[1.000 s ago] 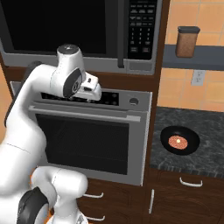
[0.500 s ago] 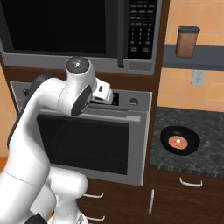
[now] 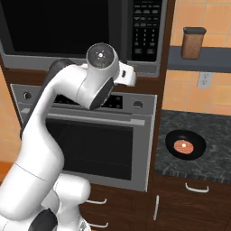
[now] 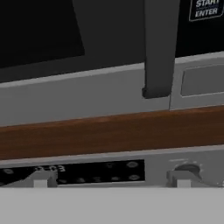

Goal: Open the microwave, place the bowl with waffle inside the microwave, then close the microwave door and turn it on.

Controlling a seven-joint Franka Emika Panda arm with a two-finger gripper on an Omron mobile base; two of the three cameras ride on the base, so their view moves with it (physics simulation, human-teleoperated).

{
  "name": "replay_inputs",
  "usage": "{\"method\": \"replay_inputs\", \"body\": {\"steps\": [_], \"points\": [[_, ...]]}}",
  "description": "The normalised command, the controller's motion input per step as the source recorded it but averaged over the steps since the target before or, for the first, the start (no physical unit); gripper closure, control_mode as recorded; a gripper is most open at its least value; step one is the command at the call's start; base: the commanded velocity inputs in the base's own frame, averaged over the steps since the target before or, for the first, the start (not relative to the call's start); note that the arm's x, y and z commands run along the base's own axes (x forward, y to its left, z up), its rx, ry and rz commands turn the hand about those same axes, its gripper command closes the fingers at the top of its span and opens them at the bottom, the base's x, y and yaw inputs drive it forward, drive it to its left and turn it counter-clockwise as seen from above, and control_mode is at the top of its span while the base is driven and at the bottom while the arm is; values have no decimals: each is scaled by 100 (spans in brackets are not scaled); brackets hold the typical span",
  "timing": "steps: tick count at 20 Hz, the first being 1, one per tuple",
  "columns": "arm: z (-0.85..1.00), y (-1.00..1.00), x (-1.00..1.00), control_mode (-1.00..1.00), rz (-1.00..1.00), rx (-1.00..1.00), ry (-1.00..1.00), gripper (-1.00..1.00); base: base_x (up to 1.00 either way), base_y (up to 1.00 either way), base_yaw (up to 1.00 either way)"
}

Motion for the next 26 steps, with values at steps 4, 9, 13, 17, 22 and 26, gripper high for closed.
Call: {"method": "replay_inputs", "body": {"steps": [4,9,13,17,22,26], "points": [[68,-12,56,-100,0,0,-13,-100,0,0,0],[30,-37,47,-100,0,-1,9,-100,0,0,0],[6,-54,14,-100,0,0,0,-100,0,0,0],[-1,-23,29,-100,0,0,0,-100,0,0,0],[-10,1,38,-100,0,1,-5,-100,0,0,0],[-18,15,33,-100,0,1,-14,100,0,0,0]]}}
